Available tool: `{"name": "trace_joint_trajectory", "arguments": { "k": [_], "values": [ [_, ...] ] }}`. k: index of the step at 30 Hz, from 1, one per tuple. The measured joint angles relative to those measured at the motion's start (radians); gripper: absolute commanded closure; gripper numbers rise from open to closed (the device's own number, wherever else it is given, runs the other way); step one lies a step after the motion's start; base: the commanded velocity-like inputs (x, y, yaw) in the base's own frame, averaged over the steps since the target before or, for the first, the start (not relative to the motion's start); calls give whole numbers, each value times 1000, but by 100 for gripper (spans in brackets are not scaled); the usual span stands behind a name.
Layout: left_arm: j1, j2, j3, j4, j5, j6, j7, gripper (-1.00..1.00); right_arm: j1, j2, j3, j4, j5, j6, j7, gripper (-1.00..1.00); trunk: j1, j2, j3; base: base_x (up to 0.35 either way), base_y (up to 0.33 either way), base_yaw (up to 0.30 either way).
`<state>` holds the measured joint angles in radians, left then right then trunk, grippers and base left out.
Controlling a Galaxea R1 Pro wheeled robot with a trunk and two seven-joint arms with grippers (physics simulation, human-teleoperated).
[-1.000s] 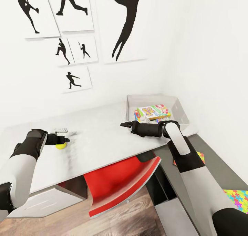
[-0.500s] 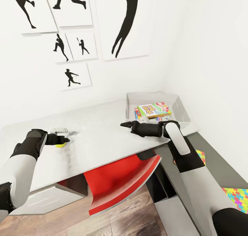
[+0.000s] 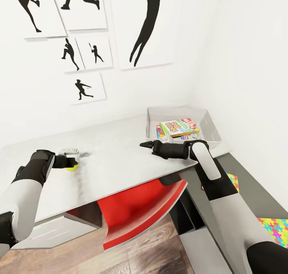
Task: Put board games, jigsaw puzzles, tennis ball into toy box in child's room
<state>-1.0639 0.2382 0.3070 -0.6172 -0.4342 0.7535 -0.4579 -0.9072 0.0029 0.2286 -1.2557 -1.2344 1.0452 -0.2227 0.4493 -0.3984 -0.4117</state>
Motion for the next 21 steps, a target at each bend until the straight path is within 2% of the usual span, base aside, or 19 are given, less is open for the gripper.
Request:
{"name": "trace_joint_trajectory", "arguments": {
  "k": [21],
  "values": [
    [0, 0, 2, 0, 0, 0, 0, 100, 0, -1, -4, 2, 0, 0, 0, -100, 0, 0, 0, 0, 0, 0]
  ]
}}
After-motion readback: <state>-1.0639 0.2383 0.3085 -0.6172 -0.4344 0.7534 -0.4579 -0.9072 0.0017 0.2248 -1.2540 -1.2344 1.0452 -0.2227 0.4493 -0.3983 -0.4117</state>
